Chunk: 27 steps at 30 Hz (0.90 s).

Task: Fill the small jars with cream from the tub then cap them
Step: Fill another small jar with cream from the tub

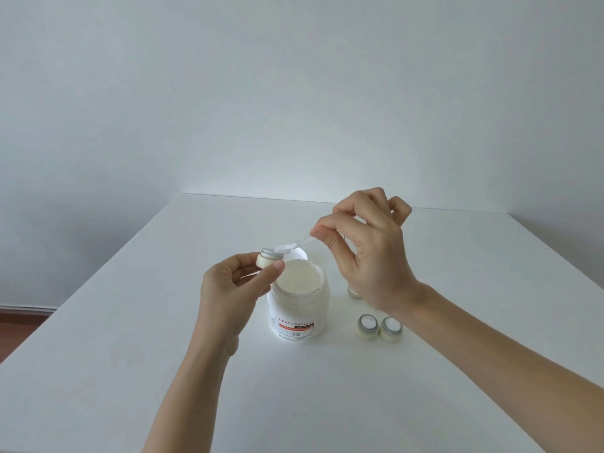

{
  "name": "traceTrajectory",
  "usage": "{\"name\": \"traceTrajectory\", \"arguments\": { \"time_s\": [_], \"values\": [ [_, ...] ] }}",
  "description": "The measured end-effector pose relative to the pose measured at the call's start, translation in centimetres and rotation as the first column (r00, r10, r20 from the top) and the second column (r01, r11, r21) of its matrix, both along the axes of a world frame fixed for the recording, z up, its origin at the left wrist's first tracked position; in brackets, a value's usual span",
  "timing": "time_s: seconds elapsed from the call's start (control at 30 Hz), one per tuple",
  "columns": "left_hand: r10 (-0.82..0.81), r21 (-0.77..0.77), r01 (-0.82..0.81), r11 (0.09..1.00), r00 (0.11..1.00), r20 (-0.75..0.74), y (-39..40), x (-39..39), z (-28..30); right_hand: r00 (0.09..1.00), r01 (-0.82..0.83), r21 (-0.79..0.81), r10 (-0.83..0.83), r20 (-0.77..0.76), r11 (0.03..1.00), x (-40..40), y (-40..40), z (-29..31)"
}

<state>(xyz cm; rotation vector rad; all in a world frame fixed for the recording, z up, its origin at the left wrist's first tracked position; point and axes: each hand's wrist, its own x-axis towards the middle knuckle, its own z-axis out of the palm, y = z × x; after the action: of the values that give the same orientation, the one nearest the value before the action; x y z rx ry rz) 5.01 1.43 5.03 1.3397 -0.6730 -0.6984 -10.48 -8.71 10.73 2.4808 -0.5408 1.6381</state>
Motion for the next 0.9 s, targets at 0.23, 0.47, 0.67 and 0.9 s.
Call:
{"name": "traceTrajectory", "arguments": {
  "time_s": [0.23, 0.47, 0.67, 0.9],
  "values": [
    [-0.047, -0.082, 0.039, 0.996, 0.994, -0.097, 0.6, 0.3, -0.1, 0.995, 0.092, 0.218, -0.095, 0.001, 0.971, 0.1, -1.0, -0.3],
    [-0.127, -0.132, 0.111, 0.985, 0.985, -0.117, 0.9, 0.4, 0.1, 0.829, 0.161, -0.053, -0.164, -0.535, 0.986, 1.3, -1.5, -2.1],
    [-0.113, -0.186, 0.08, 0.979, 0.978, -0.173, 1.3, 0.6, 0.5, 0.673, 0.145, -0.092, -0.166, -0.721, 0.985, 1.9, -2.0, -2.0],
    [-0.134, -0.183, 0.106, 0.977, 0.98, -0.146, 1.3, 0.5, 0.7, 0.685, 0.281, 0.266, 0.002, -0.729, 0.922, 2.3, -2.0, -2.0]
  ]
}}
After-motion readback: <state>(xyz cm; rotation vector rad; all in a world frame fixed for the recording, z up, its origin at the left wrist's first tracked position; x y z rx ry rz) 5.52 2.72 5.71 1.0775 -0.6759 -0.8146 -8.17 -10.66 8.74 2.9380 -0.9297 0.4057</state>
